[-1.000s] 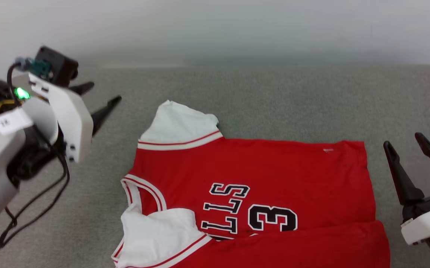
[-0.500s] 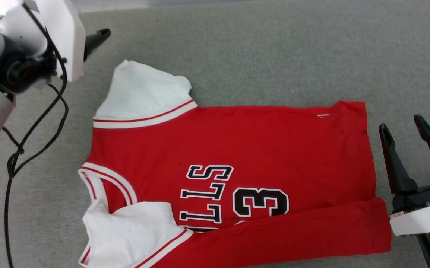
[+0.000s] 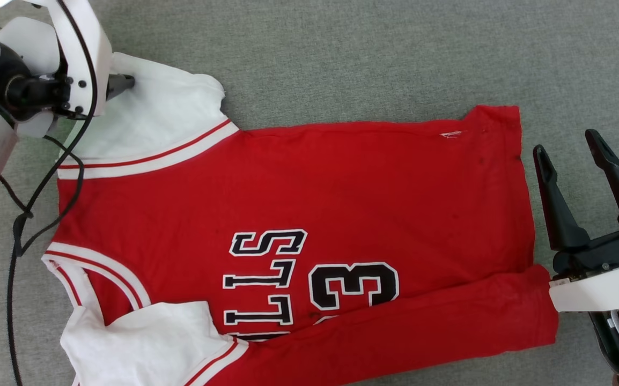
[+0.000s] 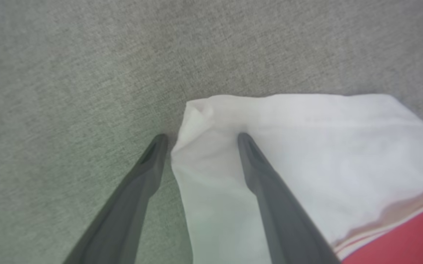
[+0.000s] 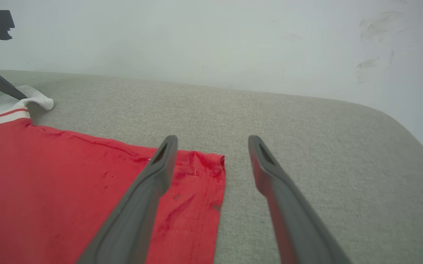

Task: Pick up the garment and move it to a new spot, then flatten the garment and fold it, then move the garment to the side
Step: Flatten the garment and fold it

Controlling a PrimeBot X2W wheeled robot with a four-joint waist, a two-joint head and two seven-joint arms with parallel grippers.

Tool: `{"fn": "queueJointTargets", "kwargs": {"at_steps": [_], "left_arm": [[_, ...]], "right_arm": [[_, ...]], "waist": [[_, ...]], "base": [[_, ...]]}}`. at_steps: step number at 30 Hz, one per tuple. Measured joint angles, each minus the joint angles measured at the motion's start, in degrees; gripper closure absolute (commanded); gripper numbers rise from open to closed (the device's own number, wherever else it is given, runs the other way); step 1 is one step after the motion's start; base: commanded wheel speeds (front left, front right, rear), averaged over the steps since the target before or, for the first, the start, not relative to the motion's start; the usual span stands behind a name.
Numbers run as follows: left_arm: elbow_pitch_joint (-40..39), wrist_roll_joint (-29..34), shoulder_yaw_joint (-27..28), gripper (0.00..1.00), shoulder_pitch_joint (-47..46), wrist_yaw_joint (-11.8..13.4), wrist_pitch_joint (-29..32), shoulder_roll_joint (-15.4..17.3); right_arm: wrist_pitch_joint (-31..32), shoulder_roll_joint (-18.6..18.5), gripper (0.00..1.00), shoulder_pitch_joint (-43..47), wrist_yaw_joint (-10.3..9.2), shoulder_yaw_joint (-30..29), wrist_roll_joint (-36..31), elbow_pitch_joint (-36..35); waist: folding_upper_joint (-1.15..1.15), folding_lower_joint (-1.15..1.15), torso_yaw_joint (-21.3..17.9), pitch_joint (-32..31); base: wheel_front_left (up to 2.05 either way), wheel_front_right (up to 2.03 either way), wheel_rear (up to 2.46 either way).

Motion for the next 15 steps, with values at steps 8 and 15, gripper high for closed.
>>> {"fn": "queueJointTargets", "kwargs": {"at_steps": [8,15], "left_arm": [[2.68,0.27,-1.60,1.00,0.51,-1.23,1.00,-0.15],[2.85,1.16,-3.42,1.00,1.77,-2.05,-3.36,-1.15]], "right_arm": [[-0.54,-0.10,0.00,-0.57,0.00,0.19,-0.03,1.20],[0.88,-2.96,0.00,-3.23,0.00,-0.42,-0.41,1.12]], "waist": [[0.00,-0.01,-0.98,0.16],[0.00,-0.01,-0.13,-2.56]], "base": [[0.00,0.00,0.00],[0.00,0.00,0.00]]}}
